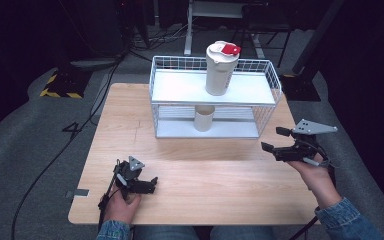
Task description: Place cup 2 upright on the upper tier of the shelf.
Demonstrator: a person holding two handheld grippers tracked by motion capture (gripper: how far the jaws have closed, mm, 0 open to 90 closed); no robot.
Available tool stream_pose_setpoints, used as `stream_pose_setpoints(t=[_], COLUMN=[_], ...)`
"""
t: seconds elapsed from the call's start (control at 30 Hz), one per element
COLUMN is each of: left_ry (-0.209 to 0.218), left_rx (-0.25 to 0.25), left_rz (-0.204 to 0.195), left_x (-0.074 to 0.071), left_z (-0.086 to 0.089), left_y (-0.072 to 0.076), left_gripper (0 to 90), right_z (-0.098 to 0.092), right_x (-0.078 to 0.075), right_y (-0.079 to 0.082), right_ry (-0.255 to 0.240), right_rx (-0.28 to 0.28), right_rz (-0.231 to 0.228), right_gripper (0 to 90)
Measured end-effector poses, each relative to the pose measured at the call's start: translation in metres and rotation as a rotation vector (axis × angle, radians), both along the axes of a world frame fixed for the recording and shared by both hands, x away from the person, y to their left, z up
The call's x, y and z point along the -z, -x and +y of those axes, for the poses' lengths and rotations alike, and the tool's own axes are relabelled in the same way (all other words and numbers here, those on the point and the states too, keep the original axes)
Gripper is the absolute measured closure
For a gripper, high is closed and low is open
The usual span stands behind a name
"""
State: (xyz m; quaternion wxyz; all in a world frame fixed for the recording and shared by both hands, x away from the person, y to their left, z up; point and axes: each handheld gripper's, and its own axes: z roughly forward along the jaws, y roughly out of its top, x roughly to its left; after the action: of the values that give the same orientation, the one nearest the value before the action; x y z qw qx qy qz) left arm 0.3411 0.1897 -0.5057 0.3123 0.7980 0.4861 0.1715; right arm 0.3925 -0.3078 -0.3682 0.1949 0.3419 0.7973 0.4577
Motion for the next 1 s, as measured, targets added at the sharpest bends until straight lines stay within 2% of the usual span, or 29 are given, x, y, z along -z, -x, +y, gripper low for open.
stream_pose_setpoints(t=[0.1, 0.2, 0.23, 0.27, 0.3, 0.4, 0.57, 0.7, 0.77, 0.87, 1.0], left_ry=[0.0, 0.001, 0.0, 0.0, 0.001, 0.001, -0.001, 0.001, -0.001, 0.0, -0.001], left_rx=[0.0, -0.001, 0.0, 0.0, -0.001, -0.001, 0.0, -0.001, 0.0, -0.001, 0.0], left_rz=[0.0, 0.0, 0.0, 0.0, 0.0, 0.0, 0.0, 0.0, 0.001, 0.0, 0.0], left_x=[0.0, 0.0, 0.0, 0.0, 0.0, 0.0, 0.0, 0.0, 0.0, 0.0, 0.0], left_z=[0.0, 0.0, 0.0, 0.0, 0.0, 0.0, 0.0, 0.0, 0.0, 0.0, 0.0], left_y=[0.0, 0.0, 0.0, 0.0, 0.0, 0.0, 0.0, 0.0, 0.0, 0.0, 0.0], left_gripper=[0.4, 0.4, 0.4, 0.4, 0.4, 0.4, 0.4, 0.4, 0.4, 0.4, 0.4], right_z=[-0.006, -0.011, -0.014, -0.014, -0.015, -0.017, -0.02, -0.019, -0.019, -0.02, -0.02], right_x=[0.01, 0.022, 0.03, 0.03, 0.038, 0.045, 0.063, 0.077, 0.079, 0.086, 0.098], right_y=[0.0, 0.001, 0.002, 0.002, 0.004, 0.005, 0.008, 0.011, 0.012, 0.015, 0.017], right_ry=[0.011, -0.009, -0.021, -0.021, -0.012, 0.0, -0.011, 0.029, 0.039, 0.037, 0.034], right_rx=[0.01, -0.002, -0.001, -0.001, 0.011, 0.027, 0.058, 0.083, 0.087, 0.104, 0.121], right_rz=[0.025, 0.035, 0.042, 0.042, 0.051, 0.054, 0.079, 0.083, 0.079, 0.079, 0.107], right_gripper=[15.3, 15.0, 14.9, 14.9, 14.9, 14.9, 14.8, 14.8, 14.8, 14.8, 14.5])
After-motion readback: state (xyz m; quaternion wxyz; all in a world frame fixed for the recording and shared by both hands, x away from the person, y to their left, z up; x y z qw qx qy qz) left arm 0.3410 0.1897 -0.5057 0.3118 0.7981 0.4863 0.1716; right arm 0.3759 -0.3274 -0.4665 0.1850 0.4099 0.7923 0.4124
